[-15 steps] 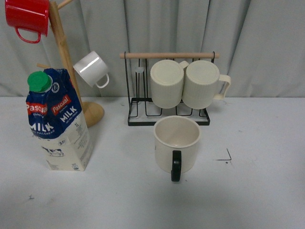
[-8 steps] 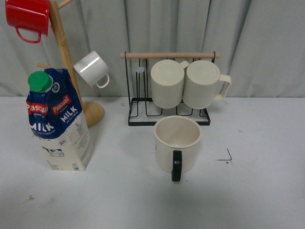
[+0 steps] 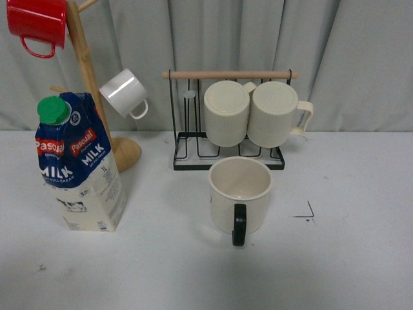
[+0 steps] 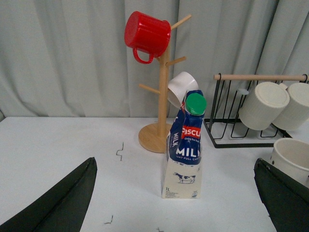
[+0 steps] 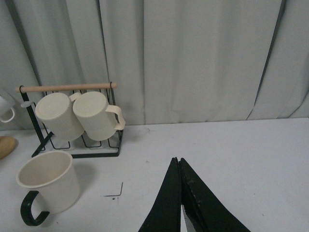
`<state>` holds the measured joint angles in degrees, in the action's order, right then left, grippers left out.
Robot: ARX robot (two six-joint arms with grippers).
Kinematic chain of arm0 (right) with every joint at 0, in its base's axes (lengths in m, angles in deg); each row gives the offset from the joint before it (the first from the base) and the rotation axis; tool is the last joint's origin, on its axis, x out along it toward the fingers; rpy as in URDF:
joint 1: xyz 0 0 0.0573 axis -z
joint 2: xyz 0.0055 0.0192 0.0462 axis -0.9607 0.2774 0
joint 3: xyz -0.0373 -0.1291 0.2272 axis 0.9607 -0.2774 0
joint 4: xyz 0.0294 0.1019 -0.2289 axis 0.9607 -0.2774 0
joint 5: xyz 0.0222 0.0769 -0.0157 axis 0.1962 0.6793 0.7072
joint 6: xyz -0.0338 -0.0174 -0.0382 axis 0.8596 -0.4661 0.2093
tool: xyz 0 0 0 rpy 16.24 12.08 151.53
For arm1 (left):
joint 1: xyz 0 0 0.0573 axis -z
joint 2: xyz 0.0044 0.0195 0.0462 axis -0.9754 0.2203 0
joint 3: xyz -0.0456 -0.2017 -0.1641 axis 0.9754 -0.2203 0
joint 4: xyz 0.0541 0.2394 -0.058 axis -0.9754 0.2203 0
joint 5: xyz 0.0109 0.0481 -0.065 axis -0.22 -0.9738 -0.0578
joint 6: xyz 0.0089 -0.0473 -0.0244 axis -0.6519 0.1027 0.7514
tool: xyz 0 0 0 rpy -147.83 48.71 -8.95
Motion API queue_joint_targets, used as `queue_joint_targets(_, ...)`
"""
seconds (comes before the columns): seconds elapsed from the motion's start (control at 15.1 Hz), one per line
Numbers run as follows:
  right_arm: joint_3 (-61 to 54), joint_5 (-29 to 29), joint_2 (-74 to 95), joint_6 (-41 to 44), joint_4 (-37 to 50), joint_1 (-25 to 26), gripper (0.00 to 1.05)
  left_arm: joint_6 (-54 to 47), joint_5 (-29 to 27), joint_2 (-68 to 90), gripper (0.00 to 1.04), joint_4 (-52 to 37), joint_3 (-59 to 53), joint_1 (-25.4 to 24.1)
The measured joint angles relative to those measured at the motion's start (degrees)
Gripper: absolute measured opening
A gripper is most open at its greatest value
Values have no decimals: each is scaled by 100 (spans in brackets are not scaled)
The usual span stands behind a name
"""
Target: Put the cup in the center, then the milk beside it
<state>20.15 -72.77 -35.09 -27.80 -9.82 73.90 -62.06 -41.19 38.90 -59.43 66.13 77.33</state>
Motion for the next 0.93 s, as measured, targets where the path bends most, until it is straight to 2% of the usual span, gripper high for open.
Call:
queue_joint_targets(0.66,0,0,-1377,0,-1351,0,2,-2,0,0,98,0,0,0)
queue_joint_targets(0.8,4,2,-2352,0,-2435,0,2,-2,-9,0,98,0,0,0)
queue_joint_targets(0.93,4,-2,-2400,4,-2459,0,3,0,-2,0,98,-7,0,0)
